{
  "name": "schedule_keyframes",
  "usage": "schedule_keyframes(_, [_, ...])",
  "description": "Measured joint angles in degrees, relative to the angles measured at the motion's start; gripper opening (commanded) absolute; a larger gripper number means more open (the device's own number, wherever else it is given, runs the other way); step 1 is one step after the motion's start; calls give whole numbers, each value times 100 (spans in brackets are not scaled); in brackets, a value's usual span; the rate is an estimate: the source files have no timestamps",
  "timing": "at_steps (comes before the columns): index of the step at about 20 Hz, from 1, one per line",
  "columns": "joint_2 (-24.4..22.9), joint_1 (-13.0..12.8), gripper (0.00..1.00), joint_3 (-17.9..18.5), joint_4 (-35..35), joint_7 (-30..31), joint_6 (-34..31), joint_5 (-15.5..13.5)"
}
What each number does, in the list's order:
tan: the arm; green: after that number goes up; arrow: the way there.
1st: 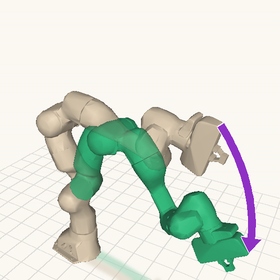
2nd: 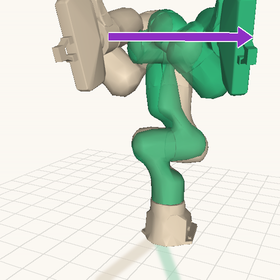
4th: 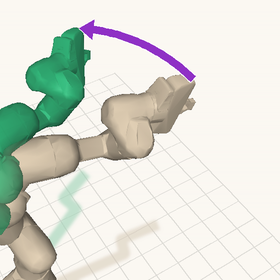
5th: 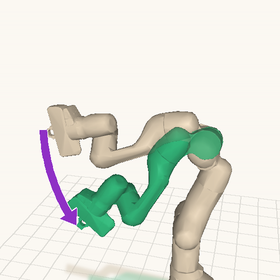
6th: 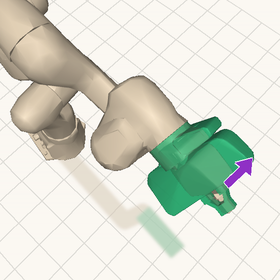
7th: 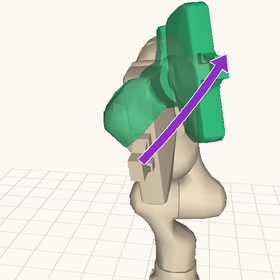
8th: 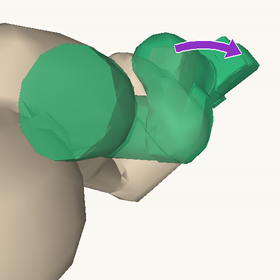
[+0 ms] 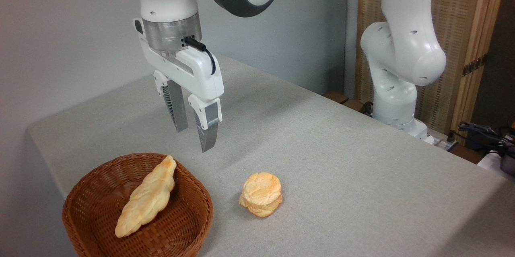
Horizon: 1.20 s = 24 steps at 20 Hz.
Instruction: Put bread into the basket
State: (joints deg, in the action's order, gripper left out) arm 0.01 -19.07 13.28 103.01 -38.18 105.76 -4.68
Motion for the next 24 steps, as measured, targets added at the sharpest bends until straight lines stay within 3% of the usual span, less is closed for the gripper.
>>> schedule_keyframes(24, [-15, 0, 100, -1, 0, 0, -114, 0])
